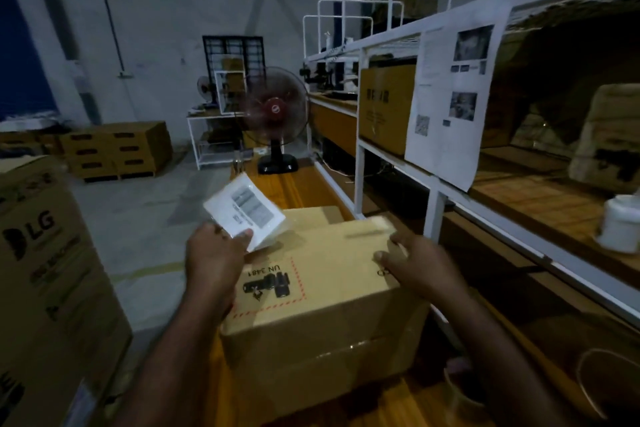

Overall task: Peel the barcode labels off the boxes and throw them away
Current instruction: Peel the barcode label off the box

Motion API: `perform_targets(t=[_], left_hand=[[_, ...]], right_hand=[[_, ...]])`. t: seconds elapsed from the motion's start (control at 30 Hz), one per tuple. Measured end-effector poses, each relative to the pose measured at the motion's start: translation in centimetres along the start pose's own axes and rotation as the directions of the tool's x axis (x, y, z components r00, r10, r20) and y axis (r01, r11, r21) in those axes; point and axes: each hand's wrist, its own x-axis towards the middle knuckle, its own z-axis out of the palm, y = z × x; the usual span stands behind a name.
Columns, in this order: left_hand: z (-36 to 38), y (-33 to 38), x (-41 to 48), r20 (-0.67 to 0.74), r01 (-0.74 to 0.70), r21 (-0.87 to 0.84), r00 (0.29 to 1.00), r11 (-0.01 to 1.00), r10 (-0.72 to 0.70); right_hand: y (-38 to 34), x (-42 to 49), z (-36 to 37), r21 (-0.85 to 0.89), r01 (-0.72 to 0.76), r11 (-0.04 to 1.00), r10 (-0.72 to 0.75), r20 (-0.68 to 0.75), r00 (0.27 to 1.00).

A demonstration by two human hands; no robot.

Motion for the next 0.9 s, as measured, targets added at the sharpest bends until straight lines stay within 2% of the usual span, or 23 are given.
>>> perform_targets(t=[0.07,0.17,0.27,0.33,0.47,0.57,0.67,0.8,0.9], left_hand=[[-0.9,2.7,-0.7,-0.014,-0.086,-0.021,0.996,0.996,0.086],[-2.3,6.5,-1.3,-0.058,-0.224,-0.079,0.974,0.971,0.219],[-2.9,8.5,-1.5,-0.138,-0.388,-0.098,0.917,0.917,0.373],[-2.8,8.9,-1.4,-0.192,-0.474,-0.111,0.873,0.874,0.449],[-2.0,7.7,0.8,-0.243,-0.557,-0.134,0.82,0.82,0.518],[-1.4,5.7,3.4,-0.198,-0.544,-0.143,0.834,0.827,0.515],[-1.0,3.2,5.6,-0.088,-0.471,-0.113,0.882,0.875,0.463],[-0.6,-0.7,6.7,0.105,-0.294,-0.004,0.95,0.956,0.293],[-0.4,-2.9,6.4,0.136,-0.267,0.079,0.957,0.961,0.255]], right_hand=[[-1.4,-0.2,-1.9,0.042,0.056,0.998,-0.053,-0.061,0.997],[-3.6,-0.2,-5.3,-0.014,0.174,0.985,-0.174,-0.145,0.974],[-4.8,0.8,-7.5,0.066,0.254,0.965,-0.245,-0.127,0.961],[-5.2,1.8,-7.7,0.059,0.281,0.958,-0.273,-0.115,0.955],[-5.7,4.5,-5.3,0.023,0.315,0.949,-0.299,-0.254,0.92],[-5.4,6.6,-1.8,0.028,0.331,0.943,-0.31,-0.287,0.907],[-4.3,8.2,2.0,0.029,0.241,0.97,-0.224,-0.275,0.935],[-1.4,9.5,7.5,-0.014,0.148,0.989,-0.148,-0.099,0.984],[-0.3,10.0,9.8,-0.037,0.116,0.993,-0.116,0.008,0.993]])
